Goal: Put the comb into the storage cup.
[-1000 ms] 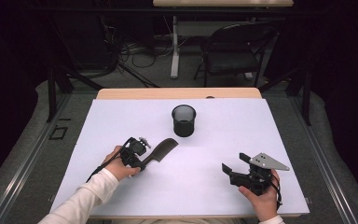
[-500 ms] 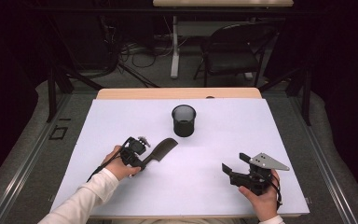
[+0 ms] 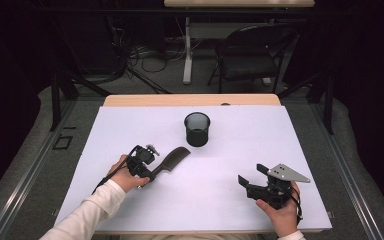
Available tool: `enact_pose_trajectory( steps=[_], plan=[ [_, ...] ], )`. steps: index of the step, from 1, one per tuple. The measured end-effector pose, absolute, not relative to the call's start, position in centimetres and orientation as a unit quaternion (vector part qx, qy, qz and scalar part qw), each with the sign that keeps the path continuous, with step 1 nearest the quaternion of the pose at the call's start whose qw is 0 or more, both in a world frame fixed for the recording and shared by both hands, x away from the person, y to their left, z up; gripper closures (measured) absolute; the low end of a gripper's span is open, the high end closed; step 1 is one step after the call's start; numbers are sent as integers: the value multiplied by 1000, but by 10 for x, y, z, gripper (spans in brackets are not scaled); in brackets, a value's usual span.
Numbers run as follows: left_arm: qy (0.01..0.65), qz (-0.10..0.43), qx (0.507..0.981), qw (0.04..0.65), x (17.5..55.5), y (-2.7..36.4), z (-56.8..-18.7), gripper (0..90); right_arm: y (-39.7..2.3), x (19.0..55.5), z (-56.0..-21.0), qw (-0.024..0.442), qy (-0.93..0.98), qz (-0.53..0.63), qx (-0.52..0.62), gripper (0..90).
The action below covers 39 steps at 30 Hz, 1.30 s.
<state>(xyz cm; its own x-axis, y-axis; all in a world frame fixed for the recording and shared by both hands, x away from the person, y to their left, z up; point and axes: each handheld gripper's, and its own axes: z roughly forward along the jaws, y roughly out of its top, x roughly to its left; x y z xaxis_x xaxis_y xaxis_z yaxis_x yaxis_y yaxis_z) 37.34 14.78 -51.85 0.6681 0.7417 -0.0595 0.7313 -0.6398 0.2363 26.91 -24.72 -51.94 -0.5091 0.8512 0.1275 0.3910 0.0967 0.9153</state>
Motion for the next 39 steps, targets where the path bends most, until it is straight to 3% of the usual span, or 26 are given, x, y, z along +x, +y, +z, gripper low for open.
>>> enact_pose_trajectory(
  steps=[39],
  plan=[
    [391,83,877,268,356,156,-454,728,-248,270,-520,222,706,506,443,186]
  ],
)
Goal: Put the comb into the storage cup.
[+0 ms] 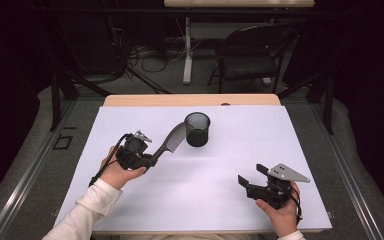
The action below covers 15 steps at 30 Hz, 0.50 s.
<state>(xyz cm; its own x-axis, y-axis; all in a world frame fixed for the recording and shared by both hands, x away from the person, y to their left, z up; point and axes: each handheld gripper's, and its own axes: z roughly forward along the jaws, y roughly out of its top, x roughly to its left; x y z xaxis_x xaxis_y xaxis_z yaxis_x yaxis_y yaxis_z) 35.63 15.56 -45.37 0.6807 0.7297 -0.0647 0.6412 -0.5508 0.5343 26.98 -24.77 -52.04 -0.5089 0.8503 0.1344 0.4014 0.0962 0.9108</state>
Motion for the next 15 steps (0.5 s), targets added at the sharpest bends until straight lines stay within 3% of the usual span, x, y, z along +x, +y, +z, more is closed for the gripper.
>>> enact_pose_trajectory(
  steps=[15],
  plan=[
    [374,91,871,306,351,140,-446,727,-248,270,-521,222,706,506,443,186]
  ],
)
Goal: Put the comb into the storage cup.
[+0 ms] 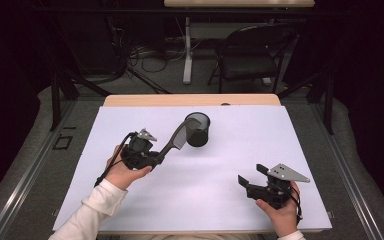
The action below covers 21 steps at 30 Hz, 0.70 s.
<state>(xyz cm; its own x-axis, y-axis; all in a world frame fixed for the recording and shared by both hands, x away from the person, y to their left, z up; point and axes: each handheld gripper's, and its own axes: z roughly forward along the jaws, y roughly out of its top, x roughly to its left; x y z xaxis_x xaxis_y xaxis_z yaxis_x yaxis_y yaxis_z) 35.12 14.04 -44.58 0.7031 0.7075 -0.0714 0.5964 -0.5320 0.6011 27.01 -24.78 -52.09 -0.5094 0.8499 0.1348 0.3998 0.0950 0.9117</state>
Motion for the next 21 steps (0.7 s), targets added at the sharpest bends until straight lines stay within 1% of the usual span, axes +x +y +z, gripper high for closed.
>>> enact_pose_trajectory(
  steps=[21],
  plan=[
    [349,96,859,363,345,115,-445,727,-248,270,-521,224,706,507,441,186]
  ],
)
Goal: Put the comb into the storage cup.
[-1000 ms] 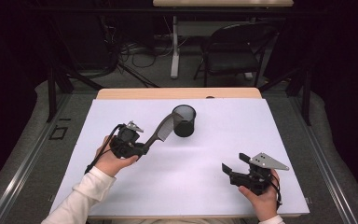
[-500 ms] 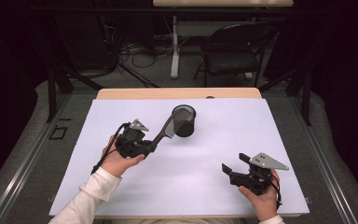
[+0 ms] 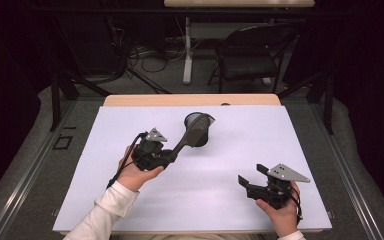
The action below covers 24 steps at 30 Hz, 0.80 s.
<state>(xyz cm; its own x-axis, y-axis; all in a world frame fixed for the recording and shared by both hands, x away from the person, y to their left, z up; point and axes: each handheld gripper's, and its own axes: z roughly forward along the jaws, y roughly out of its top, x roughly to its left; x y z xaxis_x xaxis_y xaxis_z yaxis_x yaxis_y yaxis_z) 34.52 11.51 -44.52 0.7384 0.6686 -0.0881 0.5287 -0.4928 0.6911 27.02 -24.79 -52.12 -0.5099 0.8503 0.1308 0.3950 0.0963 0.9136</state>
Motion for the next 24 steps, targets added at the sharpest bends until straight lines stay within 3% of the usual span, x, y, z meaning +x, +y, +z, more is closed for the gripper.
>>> enact_pose_trajectory(
  steps=[24],
  plan=[
    [356,151,821,420,333,118,-458,727,-245,271,-522,218,711,506,437,195]
  ],
)
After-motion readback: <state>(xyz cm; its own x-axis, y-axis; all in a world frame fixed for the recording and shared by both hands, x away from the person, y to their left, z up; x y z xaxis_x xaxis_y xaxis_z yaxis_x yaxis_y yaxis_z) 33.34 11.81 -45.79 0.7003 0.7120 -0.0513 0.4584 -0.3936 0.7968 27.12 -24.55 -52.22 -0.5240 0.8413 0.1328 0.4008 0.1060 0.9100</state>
